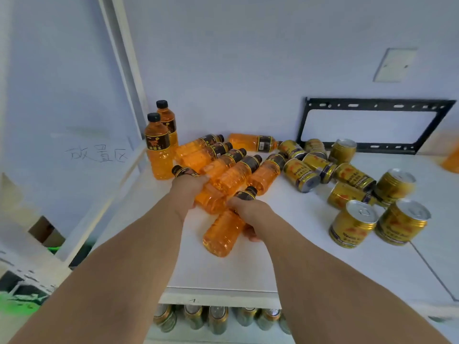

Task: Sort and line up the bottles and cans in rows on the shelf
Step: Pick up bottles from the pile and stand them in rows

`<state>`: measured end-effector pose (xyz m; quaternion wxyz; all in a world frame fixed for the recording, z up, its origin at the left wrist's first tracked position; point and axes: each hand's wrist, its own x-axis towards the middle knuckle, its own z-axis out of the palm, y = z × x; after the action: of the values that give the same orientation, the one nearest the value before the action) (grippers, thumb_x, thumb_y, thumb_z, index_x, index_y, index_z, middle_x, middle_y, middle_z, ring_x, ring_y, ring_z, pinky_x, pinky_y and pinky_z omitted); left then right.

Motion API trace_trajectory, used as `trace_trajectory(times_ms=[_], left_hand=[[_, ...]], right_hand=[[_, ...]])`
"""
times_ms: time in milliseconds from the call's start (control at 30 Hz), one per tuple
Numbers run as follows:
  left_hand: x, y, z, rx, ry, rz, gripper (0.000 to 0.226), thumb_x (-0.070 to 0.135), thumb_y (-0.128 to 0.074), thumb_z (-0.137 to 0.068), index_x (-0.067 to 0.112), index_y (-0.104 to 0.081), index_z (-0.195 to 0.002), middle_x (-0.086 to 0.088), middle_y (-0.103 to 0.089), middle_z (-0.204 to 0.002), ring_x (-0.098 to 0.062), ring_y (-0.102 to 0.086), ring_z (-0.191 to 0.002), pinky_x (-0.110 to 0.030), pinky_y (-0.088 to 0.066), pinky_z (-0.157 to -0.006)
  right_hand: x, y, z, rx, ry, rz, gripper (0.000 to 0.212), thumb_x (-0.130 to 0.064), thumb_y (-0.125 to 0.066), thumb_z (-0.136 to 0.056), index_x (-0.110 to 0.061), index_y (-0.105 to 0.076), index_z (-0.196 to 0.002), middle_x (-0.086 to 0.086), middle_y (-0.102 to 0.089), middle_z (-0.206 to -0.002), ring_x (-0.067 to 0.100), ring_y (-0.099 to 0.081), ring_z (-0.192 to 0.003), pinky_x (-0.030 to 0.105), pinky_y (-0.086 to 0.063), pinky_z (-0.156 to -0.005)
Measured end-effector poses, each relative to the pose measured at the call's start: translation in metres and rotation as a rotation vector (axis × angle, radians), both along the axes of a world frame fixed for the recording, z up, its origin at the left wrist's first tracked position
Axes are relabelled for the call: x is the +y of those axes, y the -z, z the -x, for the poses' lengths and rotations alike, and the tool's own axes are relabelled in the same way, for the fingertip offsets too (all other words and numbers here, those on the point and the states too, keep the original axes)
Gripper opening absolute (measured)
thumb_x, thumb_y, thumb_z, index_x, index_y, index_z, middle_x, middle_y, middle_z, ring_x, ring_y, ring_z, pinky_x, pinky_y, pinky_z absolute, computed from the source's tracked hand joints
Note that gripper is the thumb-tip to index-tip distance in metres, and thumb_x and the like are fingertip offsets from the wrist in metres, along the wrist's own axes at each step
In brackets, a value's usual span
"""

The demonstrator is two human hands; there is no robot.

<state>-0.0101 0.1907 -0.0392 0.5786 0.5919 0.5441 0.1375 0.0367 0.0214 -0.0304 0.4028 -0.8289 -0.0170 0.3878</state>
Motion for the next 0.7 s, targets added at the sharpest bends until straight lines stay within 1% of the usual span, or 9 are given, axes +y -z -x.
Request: trace_trajectory(times_ms=[67, 133, 167, 300, 333, 400, 500, 600, 700], left_hand=[[0.004, 0.002, 0.003, -0.011, 0.019, 0.010, 0.077, 0.038, -0.080, -0.076, 0.010, -0.041, -0.136, -0.014, -0.052, -0.129, -0.039, -0.053, -0.118, -0.048, -0.050, -0.091], [0.008, 0.008, 0.008, -0.009, 0.045, -0.018, 0.066, 0.035, -0.080, -0.072, 0.008, -0.048, -0.123, -0.013, -0.058, -0.118, -0.036, -0.058, -0.110, -0.049, -0.051, -0.093], [0.008, 0.010, 0.013, -0.003, 0.053, -0.034, 0.065, 0.035, -0.080, -0.072, 0.009, -0.050, -0.124, -0.013, -0.059, -0.116, -0.035, -0.059, -0.107, -0.049, -0.051, -0.094], [0.001, 0.013, 0.031, 0.009, 0.082, -0.085, 0.076, 0.044, -0.078, -0.070, 0.011, -0.046, -0.131, -0.013, -0.057, -0.117, -0.034, -0.058, -0.108, -0.049, -0.051, -0.093], [-0.002, 0.014, 0.037, 0.005, 0.111, -0.097, 0.081, 0.047, -0.078, -0.067, 0.011, -0.046, -0.133, -0.013, -0.058, -0.118, -0.034, -0.058, -0.108, -0.049, -0.052, -0.092], [-0.012, 0.014, 0.051, -0.034, 0.169, -0.087, 0.088, 0.052, -0.078, -0.059, 0.012, -0.048, -0.132, -0.013, -0.060, -0.116, -0.033, -0.060, -0.104, -0.050, -0.053, -0.090], [-0.041, 0.012, 0.075, -0.139, 0.223, -0.023, 0.075, 0.049, -0.078, -0.062, 0.016, -0.053, -0.124, -0.011, -0.064, -0.111, -0.032, -0.064, -0.099, -0.050, -0.055, -0.087], [-0.078, 0.010, 0.099, -0.251, 0.278, 0.048, 0.052, 0.036, -0.077, -0.076, 0.020, -0.055, -0.120, -0.012, -0.067, -0.107, -0.033, -0.067, -0.096, -0.052, -0.056, -0.083], [-0.117, 0.009, 0.119, -0.315, 0.341, 0.083, 0.050, 0.034, -0.078, -0.076, 0.022, -0.055, -0.119, -0.013, -0.069, -0.107, -0.035, -0.068, -0.096, -0.055, -0.056, -0.083]], right_hand=[[0.001, 0.001, 0.004, -0.003, 0.041, -0.001, 0.078, -0.063, -0.070, -0.070, -0.016, -0.045, -0.127, 0.007, -0.055, -0.109, 0.027, -0.059, -0.096, 0.038, -0.055, -0.086], [0.004, 0.002, 0.008, -0.053, 0.073, 0.012, 0.078, -0.062, -0.067, -0.071, -0.016, -0.047, -0.131, 0.007, -0.055, -0.109, 0.027, -0.058, -0.096, 0.039, -0.055, -0.087], [0.004, 0.002, 0.010, -0.068, 0.100, 0.006, 0.078, -0.061, -0.066, -0.073, -0.016, -0.045, -0.133, 0.006, -0.054, -0.109, 0.027, -0.057, -0.096, 0.039, -0.055, -0.086], [-0.008, 0.003, 0.016, -0.059, 0.255, -0.083, 0.085, -0.057, -0.071, -0.073, -0.016, -0.036, -0.139, 0.007, -0.053, -0.112, 0.026, -0.054, -0.095, 0.035, -0.048, -0.066], [-0.013, 0.004, 0.018, -0.059, 0.291, -0.109, 0.087, -0.055, -0.072, -0.074, -0.016, -0.033, -0.140, 0.007, -0.053, -0.114, 0.026, -0.055, -0.097, 0.036, -0.048, -0.066], [-0.025, 0.007, 0.021, -0.069, 0.346, -0.166, 0.090, -0.053, -0.074, -0.074, -0.015, -0.028, -0.141, 0.009, -0.052, -0.114, 0.028, -0.056, -0.101, 0.041, -0.053, -0.077], [-0.044, 0.011, 0.028, -0.076, 0.410, -0.293, 0.084, -0.053, -0.078, -0.069, -0.014, -0.040, -0.133, 0.008, -0.059, -0.109, 0.027, -0.062, -0.097, 0.043, -0.055, -0.087], [-0.070, 0.010, 0.038, -0.104, 0.457, -0.388, 0.081, -0.056, -0.082, -0.061, -0.016, -0.048, -0.122, 0.008, -0.065, -0.102, 0.028, -0.068, -0.090, 0.045, -0.058, -0.083], [-0.107, 0.009, 0.049, -0.122, 0.465, -0.462, 0.068, -0.054, -0.082, -0.066, -0.016, -0.053, -0.115, 0.008, -0.068, -0.098, 0.025, -0.069, -0.084, 0.043, -0.060, -0.078]])
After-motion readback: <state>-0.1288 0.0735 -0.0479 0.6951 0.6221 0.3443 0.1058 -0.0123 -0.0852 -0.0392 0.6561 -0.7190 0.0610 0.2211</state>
